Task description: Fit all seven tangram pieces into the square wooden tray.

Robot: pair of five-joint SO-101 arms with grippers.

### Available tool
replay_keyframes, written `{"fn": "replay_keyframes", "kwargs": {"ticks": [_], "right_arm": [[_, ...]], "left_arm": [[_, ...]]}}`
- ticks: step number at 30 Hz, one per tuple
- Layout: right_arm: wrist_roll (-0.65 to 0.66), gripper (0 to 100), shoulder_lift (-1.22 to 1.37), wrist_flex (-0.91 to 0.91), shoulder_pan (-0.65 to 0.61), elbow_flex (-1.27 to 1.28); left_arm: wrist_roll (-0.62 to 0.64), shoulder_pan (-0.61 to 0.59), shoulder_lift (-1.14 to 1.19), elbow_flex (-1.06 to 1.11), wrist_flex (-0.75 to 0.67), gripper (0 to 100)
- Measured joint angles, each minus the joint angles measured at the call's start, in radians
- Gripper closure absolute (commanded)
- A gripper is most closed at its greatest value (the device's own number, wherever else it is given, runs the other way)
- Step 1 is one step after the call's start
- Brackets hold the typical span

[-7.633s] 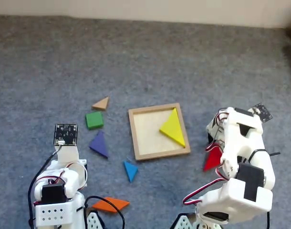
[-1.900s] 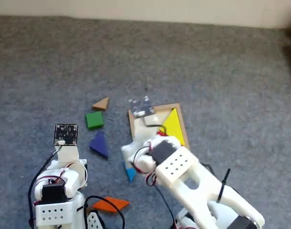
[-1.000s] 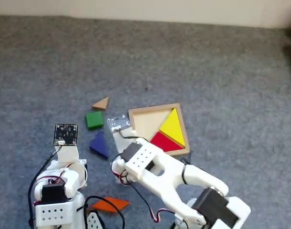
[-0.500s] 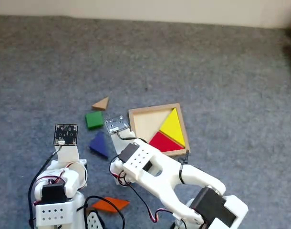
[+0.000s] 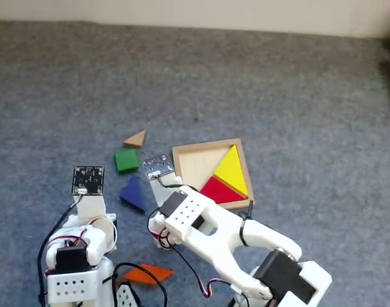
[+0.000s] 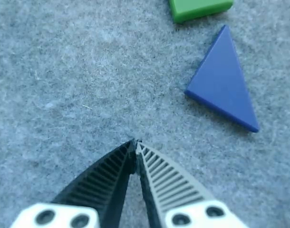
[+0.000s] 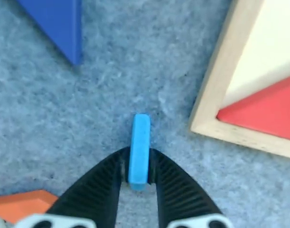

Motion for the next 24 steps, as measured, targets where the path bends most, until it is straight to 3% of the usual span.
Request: {"fn": "replay_keyframes", "kwargs": {"ticks": [12, 24], "right_arm": [[0.051, 99.4, -0.296, 0.023, 0.178, 0.002], [0.052, 99.4, -0.107, -0.167, 0.290, 0.002]], "left_arm": [[0.000, 0.000, 0.000, 0.000, 0.000, 99], [0.000, 0.000, 0.000, 0.000, 0.000, 99]]}}
